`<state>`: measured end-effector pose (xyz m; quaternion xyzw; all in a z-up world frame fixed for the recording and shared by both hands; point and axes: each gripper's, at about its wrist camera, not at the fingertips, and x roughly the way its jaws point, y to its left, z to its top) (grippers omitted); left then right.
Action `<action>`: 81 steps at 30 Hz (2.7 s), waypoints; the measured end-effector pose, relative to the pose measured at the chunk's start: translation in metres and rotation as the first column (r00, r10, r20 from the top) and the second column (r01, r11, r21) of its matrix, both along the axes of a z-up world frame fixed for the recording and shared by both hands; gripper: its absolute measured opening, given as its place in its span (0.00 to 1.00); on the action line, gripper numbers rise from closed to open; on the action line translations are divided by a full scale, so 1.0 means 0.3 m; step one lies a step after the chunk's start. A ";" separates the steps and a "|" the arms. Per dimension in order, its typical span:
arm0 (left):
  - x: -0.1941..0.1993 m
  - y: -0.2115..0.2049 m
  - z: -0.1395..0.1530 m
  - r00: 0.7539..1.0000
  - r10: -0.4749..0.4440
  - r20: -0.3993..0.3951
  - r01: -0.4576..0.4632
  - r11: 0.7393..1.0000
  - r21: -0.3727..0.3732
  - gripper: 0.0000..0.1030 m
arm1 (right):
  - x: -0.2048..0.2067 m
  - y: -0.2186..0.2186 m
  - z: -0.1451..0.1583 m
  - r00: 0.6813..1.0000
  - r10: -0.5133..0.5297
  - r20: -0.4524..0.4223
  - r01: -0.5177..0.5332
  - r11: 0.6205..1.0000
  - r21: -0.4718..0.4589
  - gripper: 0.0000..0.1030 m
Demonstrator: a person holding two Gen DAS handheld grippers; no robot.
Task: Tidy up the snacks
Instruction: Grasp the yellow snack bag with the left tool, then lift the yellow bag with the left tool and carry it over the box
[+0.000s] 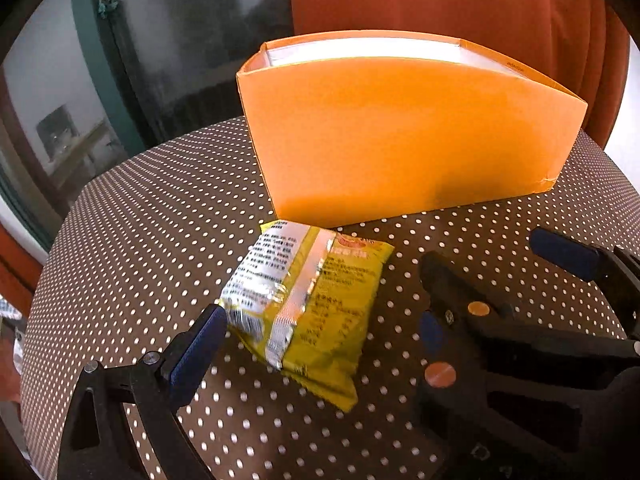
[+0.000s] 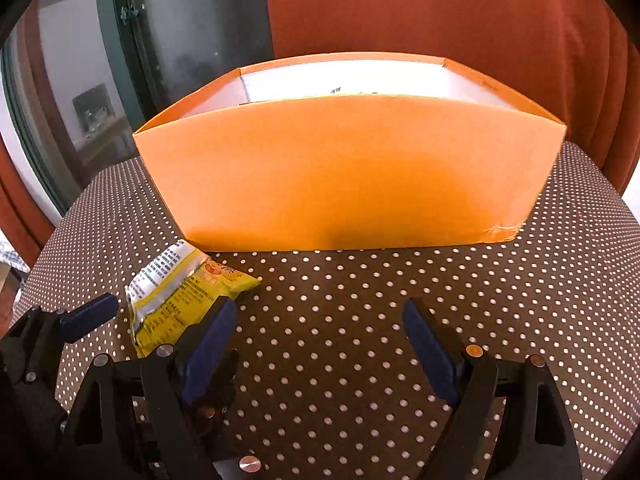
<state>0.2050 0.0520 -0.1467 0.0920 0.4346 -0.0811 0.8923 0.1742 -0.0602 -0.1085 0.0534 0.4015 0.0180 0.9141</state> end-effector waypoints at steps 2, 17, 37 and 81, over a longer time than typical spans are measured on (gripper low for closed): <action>0.026 0.007 -0.003 1.000 -0.004 -0.012 0.004 1.000 0.007 0.95 | 0.029 0.017 -0.007 1.000 0.008 -0.005 -0.008 1.000 -0.002 0.85; 0.159 0.091 -0.047 1.000 0.027 -0.011 -0.028 1.000 -0.008 1.00 | 0.125 0.050 -0.049 0.999 0.023 -0.042 -0.022 1.000 0.016 0.85; 0.037 0.079 -0.049 0.999 0.023 0.045 -0.023 1.000 -0.003 0.73 | 0.149 0.078 -0.087 0.994 0.079 -0.070 -0.073 0.994 0.080 0.85; 0.047 -0.057 -0.044 0.999 -0.037 -0.007 0.037 0.998 -0.056 0.78 | 0.015 -0.092 -0.060 0.994 0.022 -0.109 -0.018 0.999 0.042 0.85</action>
